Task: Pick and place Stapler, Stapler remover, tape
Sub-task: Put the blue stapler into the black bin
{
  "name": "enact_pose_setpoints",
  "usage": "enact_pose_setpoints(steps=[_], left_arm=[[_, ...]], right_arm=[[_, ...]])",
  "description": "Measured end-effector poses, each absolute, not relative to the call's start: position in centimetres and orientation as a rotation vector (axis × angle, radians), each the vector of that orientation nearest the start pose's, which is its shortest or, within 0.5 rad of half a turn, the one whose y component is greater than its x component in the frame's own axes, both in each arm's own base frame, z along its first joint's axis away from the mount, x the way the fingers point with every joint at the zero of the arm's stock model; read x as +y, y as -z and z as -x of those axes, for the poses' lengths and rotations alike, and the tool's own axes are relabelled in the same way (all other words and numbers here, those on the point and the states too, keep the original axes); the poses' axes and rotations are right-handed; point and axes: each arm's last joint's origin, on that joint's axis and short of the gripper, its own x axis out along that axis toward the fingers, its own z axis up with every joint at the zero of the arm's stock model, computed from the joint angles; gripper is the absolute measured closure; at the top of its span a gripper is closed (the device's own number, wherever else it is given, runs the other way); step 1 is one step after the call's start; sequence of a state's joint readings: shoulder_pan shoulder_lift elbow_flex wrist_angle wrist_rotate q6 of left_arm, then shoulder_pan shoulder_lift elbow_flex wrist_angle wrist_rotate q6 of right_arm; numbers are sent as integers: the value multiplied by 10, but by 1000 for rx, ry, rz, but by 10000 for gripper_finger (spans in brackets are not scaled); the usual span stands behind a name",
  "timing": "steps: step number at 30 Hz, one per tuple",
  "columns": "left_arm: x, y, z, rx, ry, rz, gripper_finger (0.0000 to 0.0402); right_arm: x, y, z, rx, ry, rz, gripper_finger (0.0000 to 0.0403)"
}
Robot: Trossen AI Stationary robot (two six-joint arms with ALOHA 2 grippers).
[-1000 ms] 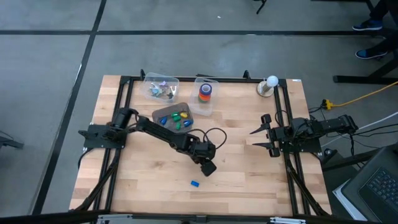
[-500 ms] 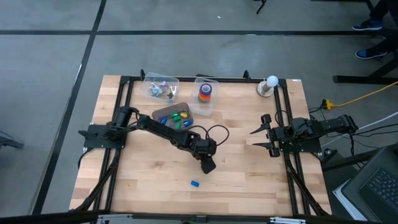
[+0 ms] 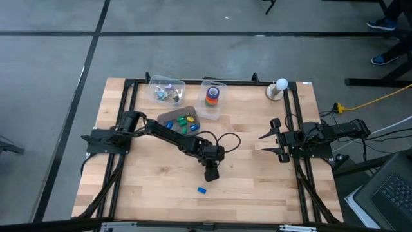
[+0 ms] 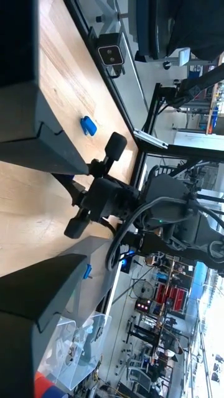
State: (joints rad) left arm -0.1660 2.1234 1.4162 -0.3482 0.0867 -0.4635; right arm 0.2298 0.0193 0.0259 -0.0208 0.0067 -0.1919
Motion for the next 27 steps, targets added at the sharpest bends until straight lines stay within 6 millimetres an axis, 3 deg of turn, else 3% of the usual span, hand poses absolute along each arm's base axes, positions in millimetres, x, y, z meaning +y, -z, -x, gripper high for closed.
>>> enact_pose_setpoints(steps=[9, 27], left_arm=[[-55, -142, -422, 1100, -92, 324, 344], [-7, -212, -417, 922, -148, 296, 344]], right_arm=[[22, -169, -95, -7, -224, 193, 178], [22, -169, -95, -8, -224, 193, 178]])
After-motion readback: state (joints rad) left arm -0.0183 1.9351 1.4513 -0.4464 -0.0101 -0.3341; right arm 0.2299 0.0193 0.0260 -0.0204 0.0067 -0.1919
